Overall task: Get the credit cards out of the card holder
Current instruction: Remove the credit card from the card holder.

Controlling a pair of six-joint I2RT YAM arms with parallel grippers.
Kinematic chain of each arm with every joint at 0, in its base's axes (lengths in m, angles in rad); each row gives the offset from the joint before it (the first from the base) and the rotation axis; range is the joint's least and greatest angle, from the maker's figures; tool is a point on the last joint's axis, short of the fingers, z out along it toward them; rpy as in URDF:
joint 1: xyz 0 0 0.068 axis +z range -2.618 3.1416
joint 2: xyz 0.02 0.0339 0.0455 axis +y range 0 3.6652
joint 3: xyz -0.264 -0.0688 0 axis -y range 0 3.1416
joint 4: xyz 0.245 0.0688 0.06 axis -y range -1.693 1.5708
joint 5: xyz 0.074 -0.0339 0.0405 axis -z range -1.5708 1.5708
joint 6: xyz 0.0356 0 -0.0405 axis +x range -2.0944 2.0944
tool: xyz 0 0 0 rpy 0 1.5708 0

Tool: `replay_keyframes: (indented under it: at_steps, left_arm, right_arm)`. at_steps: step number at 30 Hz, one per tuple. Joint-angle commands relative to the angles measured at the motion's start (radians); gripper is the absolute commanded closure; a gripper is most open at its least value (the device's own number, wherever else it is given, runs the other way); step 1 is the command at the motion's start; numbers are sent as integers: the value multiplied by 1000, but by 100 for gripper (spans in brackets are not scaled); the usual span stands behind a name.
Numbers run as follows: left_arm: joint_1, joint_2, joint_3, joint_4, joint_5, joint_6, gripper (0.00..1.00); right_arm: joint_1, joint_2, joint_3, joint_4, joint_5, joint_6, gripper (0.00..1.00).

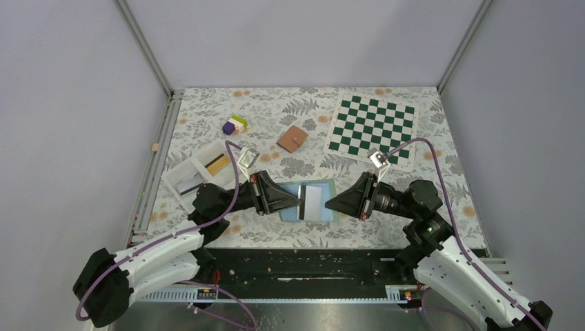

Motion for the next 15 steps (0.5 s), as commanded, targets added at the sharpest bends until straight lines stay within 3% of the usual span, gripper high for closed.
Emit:
replay_keyframes:
  at_steps: [1, 6, 11, 15]
  left_arm:
    - [3, -46, 3, -59, -46, 53, 100]
    - [11, -99, 5, -148, -73, 74, 100]
    - [50, -221, 83, -453, -160, 209, 100]
    - [111, -322, 143, -658, -251, 290, 100]
  right_arm:
    - [-1, -15, 15, 35, -9, -8, 100]
    - [-1, -67, 27, -29, 58, -37, 100]
    - [-1, -187, 70, -245, 244, -132, 100]
    - [-1, -255, 54, -284, 336, -153, 100]
